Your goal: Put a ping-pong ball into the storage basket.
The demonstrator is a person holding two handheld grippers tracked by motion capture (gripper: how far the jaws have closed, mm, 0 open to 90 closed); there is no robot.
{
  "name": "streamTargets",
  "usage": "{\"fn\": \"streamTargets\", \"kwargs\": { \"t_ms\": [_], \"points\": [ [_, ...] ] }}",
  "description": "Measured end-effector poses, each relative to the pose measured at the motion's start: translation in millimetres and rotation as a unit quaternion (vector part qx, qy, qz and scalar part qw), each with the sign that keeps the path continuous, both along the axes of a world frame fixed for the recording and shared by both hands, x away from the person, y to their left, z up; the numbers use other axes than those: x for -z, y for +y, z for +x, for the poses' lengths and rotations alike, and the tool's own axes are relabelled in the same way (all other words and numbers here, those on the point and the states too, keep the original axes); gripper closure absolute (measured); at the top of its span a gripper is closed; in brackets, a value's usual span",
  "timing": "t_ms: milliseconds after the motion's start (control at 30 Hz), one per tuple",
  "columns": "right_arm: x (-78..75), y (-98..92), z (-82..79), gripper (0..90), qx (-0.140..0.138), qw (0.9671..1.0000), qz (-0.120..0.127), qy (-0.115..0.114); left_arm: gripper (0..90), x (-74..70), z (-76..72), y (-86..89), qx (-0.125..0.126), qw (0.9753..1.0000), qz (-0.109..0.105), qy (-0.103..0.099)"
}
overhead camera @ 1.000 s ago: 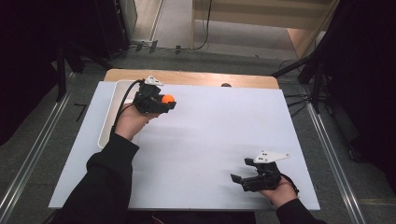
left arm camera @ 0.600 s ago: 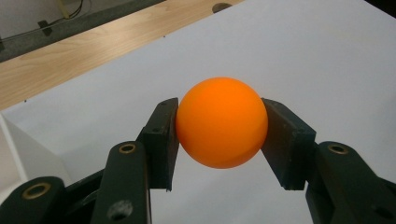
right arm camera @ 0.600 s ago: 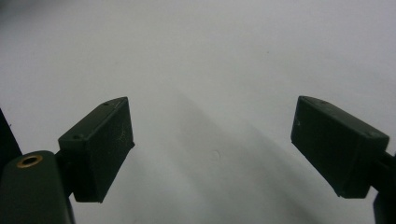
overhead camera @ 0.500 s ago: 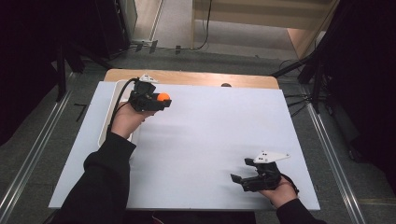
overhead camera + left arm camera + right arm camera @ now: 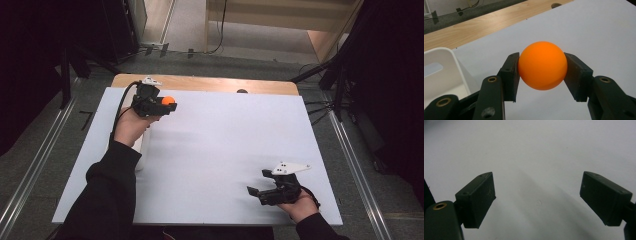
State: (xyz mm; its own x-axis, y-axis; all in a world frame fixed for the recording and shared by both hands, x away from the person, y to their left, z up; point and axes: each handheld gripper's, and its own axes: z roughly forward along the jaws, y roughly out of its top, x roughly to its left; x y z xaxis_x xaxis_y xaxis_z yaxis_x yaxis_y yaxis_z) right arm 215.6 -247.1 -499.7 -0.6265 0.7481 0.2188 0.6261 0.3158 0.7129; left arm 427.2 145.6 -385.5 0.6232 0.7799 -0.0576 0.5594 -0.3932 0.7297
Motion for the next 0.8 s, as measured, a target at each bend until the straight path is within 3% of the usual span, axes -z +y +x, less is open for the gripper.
{"fn": "streamTargets", "kwargs": {
  "t_ms": [300,800],
  "points": [
    [0.2,0.0,0.1,11.6,0.000,1.0000,-0.001,0.000,49.8,-0.3,4.3,11.2,-0.021,0.9998,0.006,-0.002],
    [0.5,-0.1,0.0,11.6,0.001,1.0000,0.000,0.002,49.8,-2.4,11.9,31.7,-0.061,0.9980,-0.012,0.000]
  ]
}}
